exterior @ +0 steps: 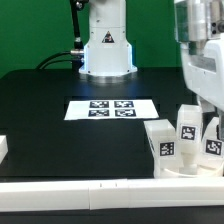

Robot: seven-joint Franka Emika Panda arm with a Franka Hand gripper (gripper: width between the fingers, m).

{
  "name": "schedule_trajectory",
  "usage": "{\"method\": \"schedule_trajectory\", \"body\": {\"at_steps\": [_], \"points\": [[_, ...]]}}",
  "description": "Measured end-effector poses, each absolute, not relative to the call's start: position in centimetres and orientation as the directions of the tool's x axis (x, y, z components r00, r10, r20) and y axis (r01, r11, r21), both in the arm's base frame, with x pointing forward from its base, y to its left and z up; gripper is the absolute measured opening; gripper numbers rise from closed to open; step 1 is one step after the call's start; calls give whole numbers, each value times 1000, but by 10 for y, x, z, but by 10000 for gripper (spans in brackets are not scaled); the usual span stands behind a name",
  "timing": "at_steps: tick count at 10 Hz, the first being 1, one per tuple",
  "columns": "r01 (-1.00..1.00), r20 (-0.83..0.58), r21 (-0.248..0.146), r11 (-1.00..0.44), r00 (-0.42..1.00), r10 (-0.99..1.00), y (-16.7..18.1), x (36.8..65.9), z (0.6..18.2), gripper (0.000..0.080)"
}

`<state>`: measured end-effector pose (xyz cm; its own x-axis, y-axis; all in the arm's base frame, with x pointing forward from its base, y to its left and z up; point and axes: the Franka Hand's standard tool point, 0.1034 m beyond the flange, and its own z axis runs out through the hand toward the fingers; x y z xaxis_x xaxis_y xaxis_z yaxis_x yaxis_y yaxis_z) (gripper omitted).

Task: Assemble stool

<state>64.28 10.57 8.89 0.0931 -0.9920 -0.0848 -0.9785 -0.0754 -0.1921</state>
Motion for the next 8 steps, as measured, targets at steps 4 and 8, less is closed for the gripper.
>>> {"method": "schedule_trajectory", "body": {"at_steps": [4, 8], "points": [[-898, -34, -199, -393, 407, -913, 107, 643, 91, 648], [-401, 83, -162, -902, 905, -417, 117, 642, 96, 648]]}}
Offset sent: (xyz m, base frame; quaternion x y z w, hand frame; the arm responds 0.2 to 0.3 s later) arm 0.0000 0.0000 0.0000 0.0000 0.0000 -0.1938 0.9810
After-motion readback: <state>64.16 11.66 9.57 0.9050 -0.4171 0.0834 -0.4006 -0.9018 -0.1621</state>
